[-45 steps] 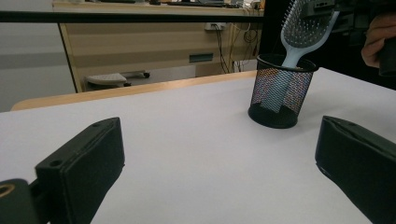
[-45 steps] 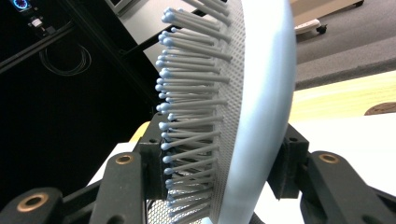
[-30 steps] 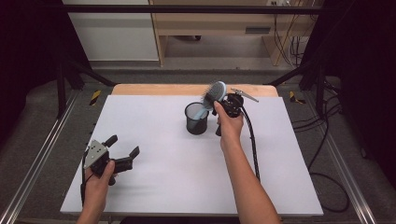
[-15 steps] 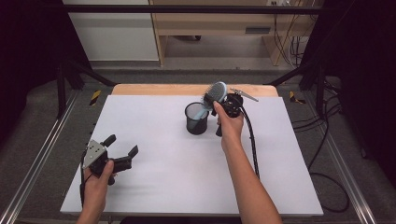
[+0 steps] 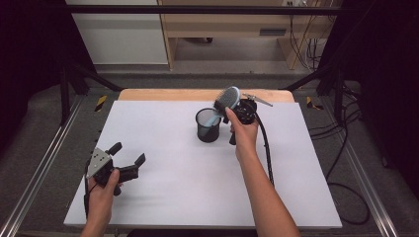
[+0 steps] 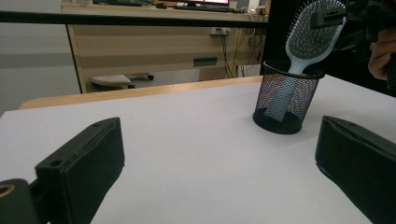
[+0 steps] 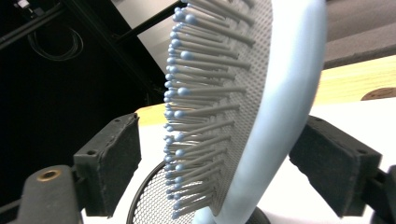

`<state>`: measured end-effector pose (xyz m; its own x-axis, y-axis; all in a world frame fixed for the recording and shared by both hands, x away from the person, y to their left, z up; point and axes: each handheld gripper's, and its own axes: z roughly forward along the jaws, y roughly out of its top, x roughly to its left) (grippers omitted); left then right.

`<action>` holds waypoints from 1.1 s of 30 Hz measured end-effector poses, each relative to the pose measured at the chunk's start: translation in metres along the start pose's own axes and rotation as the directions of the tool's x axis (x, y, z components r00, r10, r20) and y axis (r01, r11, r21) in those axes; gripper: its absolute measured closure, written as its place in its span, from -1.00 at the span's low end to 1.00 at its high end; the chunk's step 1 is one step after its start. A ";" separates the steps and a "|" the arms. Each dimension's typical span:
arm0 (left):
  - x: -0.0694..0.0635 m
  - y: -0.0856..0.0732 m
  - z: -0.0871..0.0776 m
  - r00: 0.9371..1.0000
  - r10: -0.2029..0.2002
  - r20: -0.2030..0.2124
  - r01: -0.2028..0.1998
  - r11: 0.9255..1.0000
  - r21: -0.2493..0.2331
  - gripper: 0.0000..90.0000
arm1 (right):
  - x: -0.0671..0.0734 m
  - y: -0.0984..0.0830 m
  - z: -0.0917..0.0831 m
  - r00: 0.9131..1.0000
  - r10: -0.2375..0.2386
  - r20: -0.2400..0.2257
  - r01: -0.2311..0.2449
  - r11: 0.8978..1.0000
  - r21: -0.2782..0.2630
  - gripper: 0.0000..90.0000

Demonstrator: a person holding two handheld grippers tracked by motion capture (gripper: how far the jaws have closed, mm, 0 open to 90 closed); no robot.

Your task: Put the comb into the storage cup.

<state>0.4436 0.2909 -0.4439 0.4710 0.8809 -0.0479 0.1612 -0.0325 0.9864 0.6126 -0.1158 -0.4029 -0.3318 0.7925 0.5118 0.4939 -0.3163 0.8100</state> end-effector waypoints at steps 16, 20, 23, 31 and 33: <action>0.001 0.000 0.000 1.000 -0.005 0.002 0.005 1.000 0.000 -0.97 | 0.004 0.003 -0.009 0.990 -0.139 0.014 0.139 0.990 0.002 -0.85; 0.000 0.000 0.000 1.000 0.001 -0.002 -0.001 1.000 0.000 -0.97 | 0.005 0.004 -0.014 0.982 -0.191 0.014 0.191 0.982 0.012 -0.86; 0.001 0.000 0.000 1.000 0.002 -0.002 -0.002 1.000 -0.001 -0.97 | 0.007 0.005 -0.017 0.975 -0.223 0.008 0.223 0.975 0.010 -0.88; 0.003 0.000 -0.001 1.000 -0.008 -0.001 0.008 1.000 -0.008 -0.97 | 0.010 0.007 -0.023 0.959 -0.282 0.018 0.281 0.959 0.012 -0.90; 0.003 0.001 -0.002 1.000 -0.009 -0.002 0.009 1.000 -0.011 -0.97 | 0.011 0.006 -0.025 0.954 -0.300 0.021 0.299 0.954 0.021 -0.89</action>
<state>0.4436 0.2939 -0.4430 0.4679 0.8820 -0.0561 0.1560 -0.0199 0.9876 0.5916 -0.1225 -0.3850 -0.4474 0.8617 0.2391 0.3884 -0.0536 0.9199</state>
